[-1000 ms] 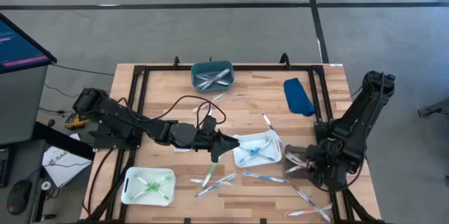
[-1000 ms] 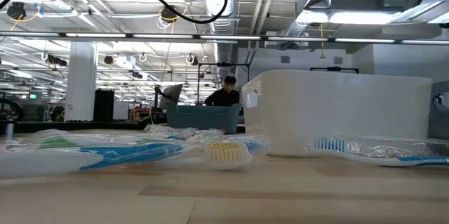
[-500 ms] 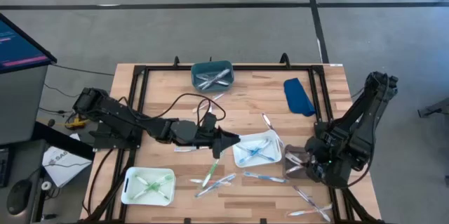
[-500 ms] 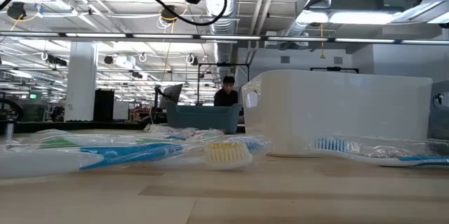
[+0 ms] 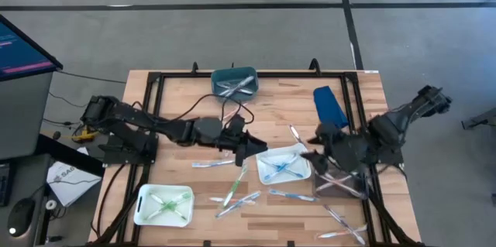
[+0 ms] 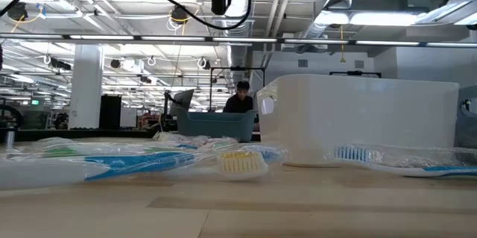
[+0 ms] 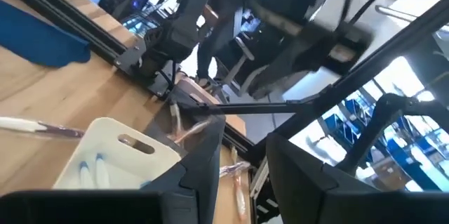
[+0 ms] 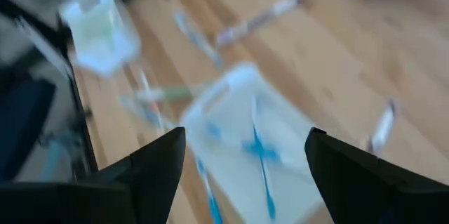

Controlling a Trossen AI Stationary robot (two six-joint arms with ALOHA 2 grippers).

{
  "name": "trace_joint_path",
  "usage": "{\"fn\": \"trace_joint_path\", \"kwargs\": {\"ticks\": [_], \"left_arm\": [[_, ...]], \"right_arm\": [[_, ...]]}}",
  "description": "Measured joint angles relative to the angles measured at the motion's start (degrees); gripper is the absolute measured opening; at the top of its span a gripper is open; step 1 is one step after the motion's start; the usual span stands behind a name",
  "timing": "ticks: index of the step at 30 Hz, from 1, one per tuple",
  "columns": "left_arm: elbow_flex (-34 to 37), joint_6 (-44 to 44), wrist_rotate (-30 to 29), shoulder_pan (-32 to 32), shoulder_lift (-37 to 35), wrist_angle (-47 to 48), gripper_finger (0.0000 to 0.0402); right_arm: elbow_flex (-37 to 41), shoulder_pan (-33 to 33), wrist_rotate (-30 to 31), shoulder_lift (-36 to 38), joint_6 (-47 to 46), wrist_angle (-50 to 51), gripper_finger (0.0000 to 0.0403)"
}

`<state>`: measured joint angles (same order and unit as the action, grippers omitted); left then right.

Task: Pick & Place Toothbrushes
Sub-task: Put the violet toothbrush into the blue bin

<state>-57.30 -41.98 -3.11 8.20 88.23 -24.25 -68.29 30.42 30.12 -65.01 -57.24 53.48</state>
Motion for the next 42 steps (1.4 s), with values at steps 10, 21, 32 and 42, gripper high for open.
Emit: {"fn": "trace_joint_path", "kwargs": {"ticks": [10, 21, 32, 42], "left_arm": [[0.7, 4.4, 3.2, -3.1, 0.0, 9.4, 0.0111], [4.2, 3.1, 3.7, -3.1, 0.0, 9.5, 0.0111], [5.8, 2.4, 4.5, -6.8, -2.3, 22.8, 0.0101], [5.8, 4.0, -0.1, -13.9, -6.4, 47.2, 0.0063]], "right_arm": [[0.0, -17.0, -0.1, 0.0, 5.5, -13.0, 0.0285], [0.0, -24.9, -2.6, -1.5, 3.2, -9.6, 0.0285], [0.0, -31.0, -13.9, -9.8, 5.1, -12.4, 0.0286], [0.0, -32.1, -23.9, -14.0, 11.7, -24.6, 0.0286]]}}
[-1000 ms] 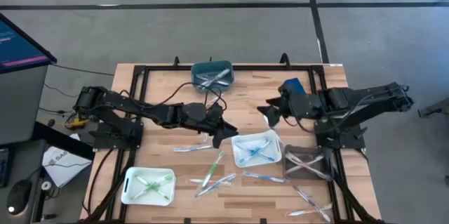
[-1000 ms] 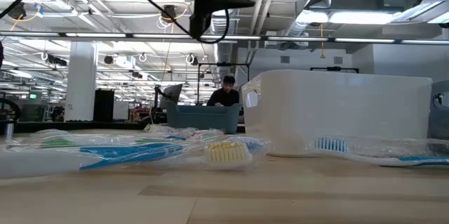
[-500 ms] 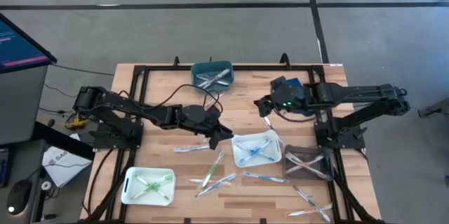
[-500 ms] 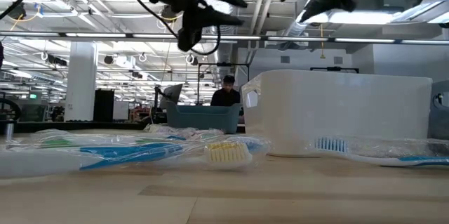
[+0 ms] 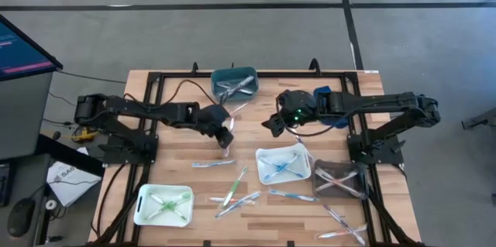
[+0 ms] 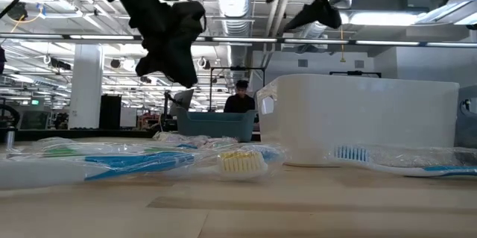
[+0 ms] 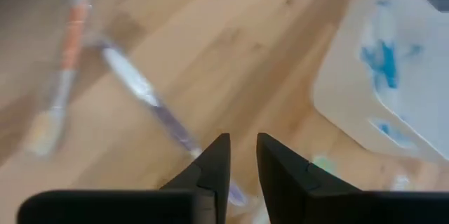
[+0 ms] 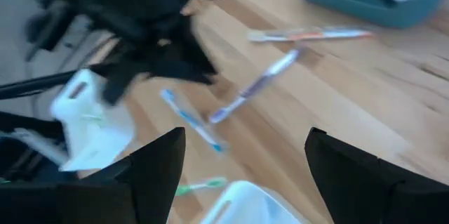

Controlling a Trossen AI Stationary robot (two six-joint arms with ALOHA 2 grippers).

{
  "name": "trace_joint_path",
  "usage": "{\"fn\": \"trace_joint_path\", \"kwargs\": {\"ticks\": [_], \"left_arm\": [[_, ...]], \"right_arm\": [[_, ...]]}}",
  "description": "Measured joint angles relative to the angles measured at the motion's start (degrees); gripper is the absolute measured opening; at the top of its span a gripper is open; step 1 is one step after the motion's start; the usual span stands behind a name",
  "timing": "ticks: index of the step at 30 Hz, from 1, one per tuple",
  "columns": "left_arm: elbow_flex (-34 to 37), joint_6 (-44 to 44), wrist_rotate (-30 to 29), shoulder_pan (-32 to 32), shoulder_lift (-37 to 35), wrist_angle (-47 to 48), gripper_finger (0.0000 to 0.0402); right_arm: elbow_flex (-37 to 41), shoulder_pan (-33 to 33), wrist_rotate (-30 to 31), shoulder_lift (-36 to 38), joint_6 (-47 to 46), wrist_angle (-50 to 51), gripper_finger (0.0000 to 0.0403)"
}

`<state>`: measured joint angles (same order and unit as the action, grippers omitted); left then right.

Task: Pick & Place Toothbrushes
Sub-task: Put the violet toothbrush into the blue bin

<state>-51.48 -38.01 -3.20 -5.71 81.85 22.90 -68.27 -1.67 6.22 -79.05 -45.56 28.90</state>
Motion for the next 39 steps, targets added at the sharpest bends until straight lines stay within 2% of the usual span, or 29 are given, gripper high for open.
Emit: {"fn": "trace_joint_path", "kwargs": {"ticks": [8, 13, 17, 21, 26, 34, 39], "left_arm": [[0.0, -1.5, 1.0, -3.8, 1.3, -2.5, 0.0031], [-0.1, -1.6, 1.6, -2.6, 2.9, -16.4, 0.0024], [-0.1, 1.9, 1.2, -1.7, 3.0, -18.2, 0.0022], [-0.1, 0.3, -2.5, -3.0, 4.1, -10.6, 0.0021], [0.0, -2.4, -0.8, -4.3, 7.3, 0.7, 0.0021], [0.0, -4.3, -0.7, -1.2, 10.3, 2.5, 0.0021], [0.0, -4.7, -1.4, 2.3, 10.3, 7.4, 0.0021]], "right_arm": [[0.0, -0.4, -0.1, 0.0, 0.5, -4.5, 0.0286], [0.0, -0.3, -0.1, 0.0, 0.7, -4.4, 0.0286], [0.0, 0.1, 0.0, 0.0, 0.7, -4.0, 0.0286], [0.0, 0.7, -0.2, 0.0, 0.6, -3.9, 0.0286], [0.0, 1.3, -0.2, 0.0, 0.6, -4.0, 0.0285], [0.0, 0.9, -0.2, 0.0, 0.5, -4.4, 0.0285], [0.0, 0.9, -0.4, 0.0, 0.5, -4.6, 0.0285]]}}
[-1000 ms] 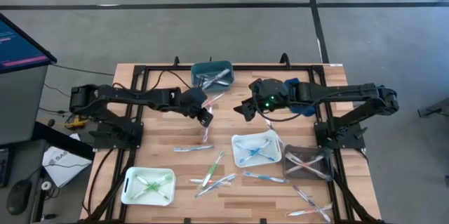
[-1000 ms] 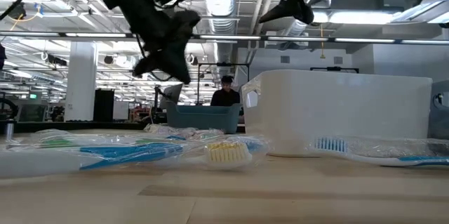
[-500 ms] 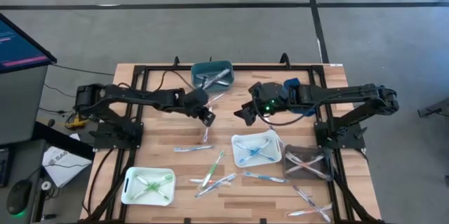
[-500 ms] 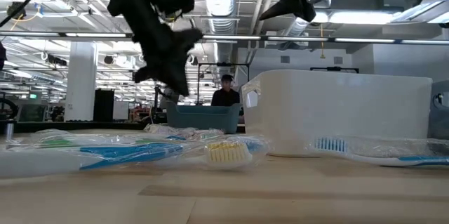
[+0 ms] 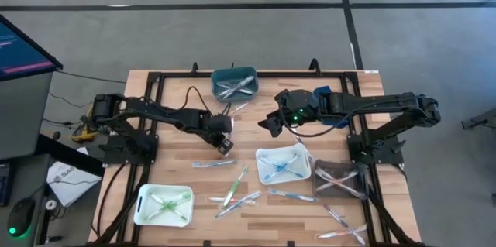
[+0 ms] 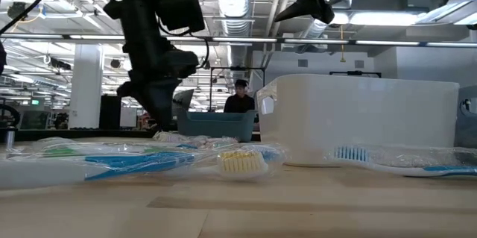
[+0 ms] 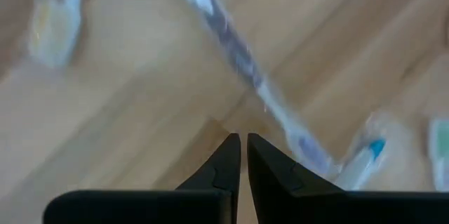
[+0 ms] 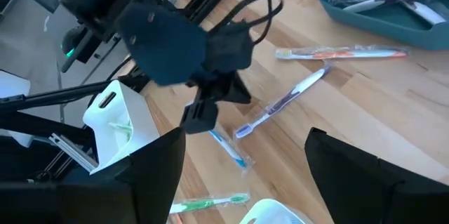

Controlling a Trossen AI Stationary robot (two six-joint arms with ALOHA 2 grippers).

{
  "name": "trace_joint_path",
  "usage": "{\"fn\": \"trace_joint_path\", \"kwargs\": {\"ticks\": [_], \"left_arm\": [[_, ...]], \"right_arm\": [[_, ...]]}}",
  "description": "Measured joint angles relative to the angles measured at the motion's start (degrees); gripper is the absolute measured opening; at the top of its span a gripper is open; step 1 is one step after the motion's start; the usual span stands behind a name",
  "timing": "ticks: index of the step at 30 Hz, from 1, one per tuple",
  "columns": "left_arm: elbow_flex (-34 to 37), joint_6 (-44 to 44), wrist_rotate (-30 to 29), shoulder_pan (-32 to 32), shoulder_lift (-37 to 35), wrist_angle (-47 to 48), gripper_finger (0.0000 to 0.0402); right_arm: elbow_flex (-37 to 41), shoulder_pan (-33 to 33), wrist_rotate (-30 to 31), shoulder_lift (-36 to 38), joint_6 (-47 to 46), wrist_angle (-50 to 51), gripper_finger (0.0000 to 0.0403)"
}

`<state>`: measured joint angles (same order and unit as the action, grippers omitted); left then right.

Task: Pick & Place Toothbrushes
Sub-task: Put the violet toothbrush into the blue bin

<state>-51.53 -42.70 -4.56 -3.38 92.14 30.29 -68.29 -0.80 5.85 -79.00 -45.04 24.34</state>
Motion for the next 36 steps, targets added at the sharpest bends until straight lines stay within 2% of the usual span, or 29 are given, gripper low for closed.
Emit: {"fn": "trace_joint_path", "kwargs": {"ticks": [6, 14, 20, 24, 29, 33, 36], "left_arm": [[0.0, -2.1, 0.0, 3.6, 0.0, -0.7, 0.0021], [0.0, -4.0, 1.6, 4.0, 2.5, -2.7, 0.0021], [0.0, -4.3, 5.3, 3.8, 6.6, -7.0, 0.0021], [-0.3, -4.2, 6.7, 3.7, 8.1, -13.8, 0.0021], [-0.3, -3.8, 8.0, 1.5, 7.9, -21.9, 0.0021], [-0.3, -2.2, 9.3, -1.5, 7.8, -24.0, 0.0021], [-0.3, 2.2, 10.3, -3.0, 7.3, -24.0, 0.0021]], "right_arm": [[0.0, 0.0, 0.0, 0.0, 0.0, 0.0, 0.0285], [0.0, 0.0, 0.0, 0.0, 0.0, -0.1, 0.0285], [0.0, 0.1, 0.0, 0.0, 0.0, -0.4, 0.0285], [0.0, 0.4, 0.0, 0.0, 0.0, -0.4, 0.0285], [0.0, 0.8, -0.1, 0.0, 0.0, -0.4, 0.0285], [0.0, 0.8, 0.0, 0.0, 0.0, -0.4, 0.0285], [0.0, 0.8, 0.0, 0.0, 0.0, -0.4, 0.0285]]}}
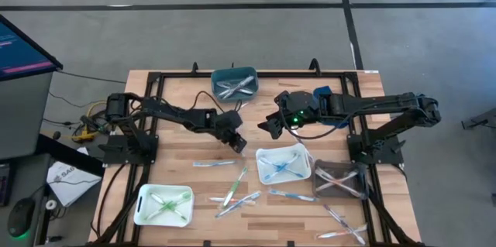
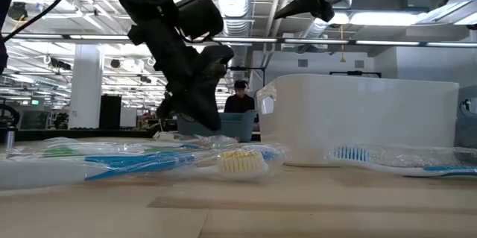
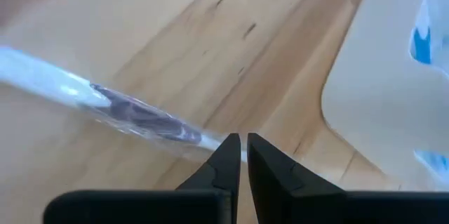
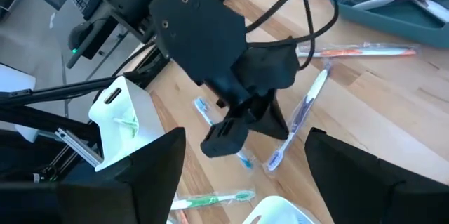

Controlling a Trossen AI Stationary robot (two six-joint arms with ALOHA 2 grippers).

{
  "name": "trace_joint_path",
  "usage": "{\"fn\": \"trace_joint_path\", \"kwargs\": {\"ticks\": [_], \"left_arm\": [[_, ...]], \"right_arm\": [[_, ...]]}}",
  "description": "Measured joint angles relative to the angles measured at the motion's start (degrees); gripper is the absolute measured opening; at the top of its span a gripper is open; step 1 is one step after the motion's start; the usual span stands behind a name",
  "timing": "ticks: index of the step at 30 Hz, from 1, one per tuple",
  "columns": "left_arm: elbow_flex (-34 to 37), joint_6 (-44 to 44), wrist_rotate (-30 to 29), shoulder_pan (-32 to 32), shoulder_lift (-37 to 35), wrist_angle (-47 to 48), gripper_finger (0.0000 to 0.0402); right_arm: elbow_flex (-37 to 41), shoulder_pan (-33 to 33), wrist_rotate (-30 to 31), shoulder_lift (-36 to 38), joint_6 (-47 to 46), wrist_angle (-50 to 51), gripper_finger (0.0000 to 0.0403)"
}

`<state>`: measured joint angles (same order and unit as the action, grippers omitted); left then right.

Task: Pick & Place Toothbrushes
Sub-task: Put the violet toothbrush into the blue bin

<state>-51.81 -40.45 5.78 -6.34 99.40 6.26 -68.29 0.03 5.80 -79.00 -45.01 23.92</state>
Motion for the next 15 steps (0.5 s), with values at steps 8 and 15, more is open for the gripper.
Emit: {"fn": "trace_joint_path", "kwargs": {"ticks": [8, 15], "left_arm": [[0.0, 24.3, -2.0, -2.6, -2.8, -2.0, 0.0021], [0.1, 32.5, -2.7, -5.0, 0.0, -1.1, 0.0065]], "right_arm": [[0.0, 0.0, 0.0, 0.0, 0.0, 0.0, 0.0285], [0.0, 0.0, 0.0, 0.0, 0.0, -0.2, 0.0285]]}}
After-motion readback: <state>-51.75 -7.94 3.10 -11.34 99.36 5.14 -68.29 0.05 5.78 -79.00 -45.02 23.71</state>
